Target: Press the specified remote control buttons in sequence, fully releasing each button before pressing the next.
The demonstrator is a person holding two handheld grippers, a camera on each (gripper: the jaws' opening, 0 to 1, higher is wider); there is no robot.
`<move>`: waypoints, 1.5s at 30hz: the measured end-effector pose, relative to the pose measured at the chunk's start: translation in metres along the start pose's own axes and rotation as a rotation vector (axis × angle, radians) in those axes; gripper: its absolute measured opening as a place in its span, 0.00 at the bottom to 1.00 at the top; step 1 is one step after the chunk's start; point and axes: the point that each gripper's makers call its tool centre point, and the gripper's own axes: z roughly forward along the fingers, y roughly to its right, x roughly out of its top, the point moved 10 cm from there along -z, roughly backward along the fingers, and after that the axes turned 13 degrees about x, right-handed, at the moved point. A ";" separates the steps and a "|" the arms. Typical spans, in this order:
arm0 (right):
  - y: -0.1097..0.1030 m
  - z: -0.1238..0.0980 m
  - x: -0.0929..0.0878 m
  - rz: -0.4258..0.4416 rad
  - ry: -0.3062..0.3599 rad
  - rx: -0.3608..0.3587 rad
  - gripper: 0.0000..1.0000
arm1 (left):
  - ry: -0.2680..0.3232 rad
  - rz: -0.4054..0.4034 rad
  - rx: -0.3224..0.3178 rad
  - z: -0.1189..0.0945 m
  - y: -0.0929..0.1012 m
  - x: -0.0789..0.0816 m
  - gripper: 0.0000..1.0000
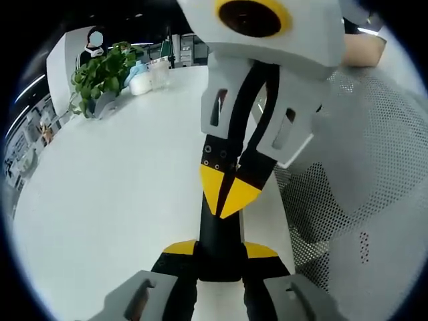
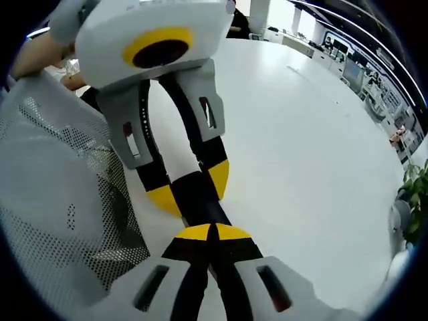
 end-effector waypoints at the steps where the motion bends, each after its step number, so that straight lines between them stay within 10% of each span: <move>1: 0.000 0.000 0.000 -0.002 0.002 0.001 0.00 | 0.002 -0.003 0.003 0.000 0.000 0.000 0.24; 20: 0.003 0.003 0.012 -0.116 -0.141 0.050 0.00 | -0.051 -0.134 0.130 0.000 0.012 0.004 0.26; 35: 0.005 -0.001 -0.001 -0.166 -0.022 0.086 0.00 | -0.064 -0.231 0.220 -0.001 0.022 0.006 0.27; 45: 0.018 -0.003 -0.012 -0.021 0.114 0.078 0.10 | -0.056 -0.239 0.229 -0.001 0.024 0.005 0.27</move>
